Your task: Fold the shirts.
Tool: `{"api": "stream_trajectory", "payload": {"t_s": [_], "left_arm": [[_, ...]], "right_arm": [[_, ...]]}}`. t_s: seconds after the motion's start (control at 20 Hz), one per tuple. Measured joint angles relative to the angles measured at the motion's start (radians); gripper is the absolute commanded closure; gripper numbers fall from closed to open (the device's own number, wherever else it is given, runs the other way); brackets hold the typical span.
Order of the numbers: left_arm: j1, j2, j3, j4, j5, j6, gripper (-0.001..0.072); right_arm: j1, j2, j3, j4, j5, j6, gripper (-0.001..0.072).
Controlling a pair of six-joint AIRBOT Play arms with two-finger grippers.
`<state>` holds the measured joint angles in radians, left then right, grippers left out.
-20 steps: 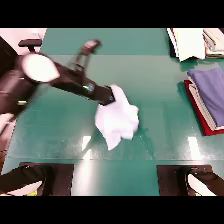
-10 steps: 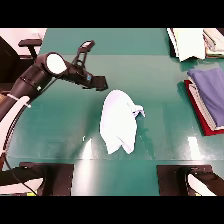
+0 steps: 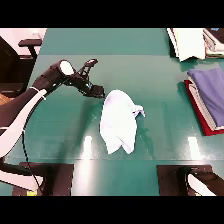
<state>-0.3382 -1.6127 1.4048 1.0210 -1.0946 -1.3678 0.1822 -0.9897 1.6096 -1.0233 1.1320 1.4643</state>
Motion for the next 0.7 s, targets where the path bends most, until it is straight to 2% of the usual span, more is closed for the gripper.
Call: {"api": "stream_trajectory", "payload": {"t_s": [0.2,0.35,0.5,0.7], "left_arm": [[0.003,-0.006,-0.025,0.025,-0.117,0.026,0.0165],[0.003,0.054,-0.142,0.026,-0.14,0.03,0.0165],[0.002,0.16,-0.332,-0.018,-0.116,0.031,0.0166],[-0.053,0.274,-0.544,-0.127,-0.022,0.038,0.0166]], "right_arm": [[0.0,0.0,-0.067,0.0,0.005,0.0,0.0699],[0.0,0.0,-0.106,0.0,-0.003,0.0,0.0698],[0.0,-0.001,-0.125,0.0,-0.023,0.0,0.0698],[0.0,-0.002,-0.134,0.001,-0.058,0.0,0.0698]]}}
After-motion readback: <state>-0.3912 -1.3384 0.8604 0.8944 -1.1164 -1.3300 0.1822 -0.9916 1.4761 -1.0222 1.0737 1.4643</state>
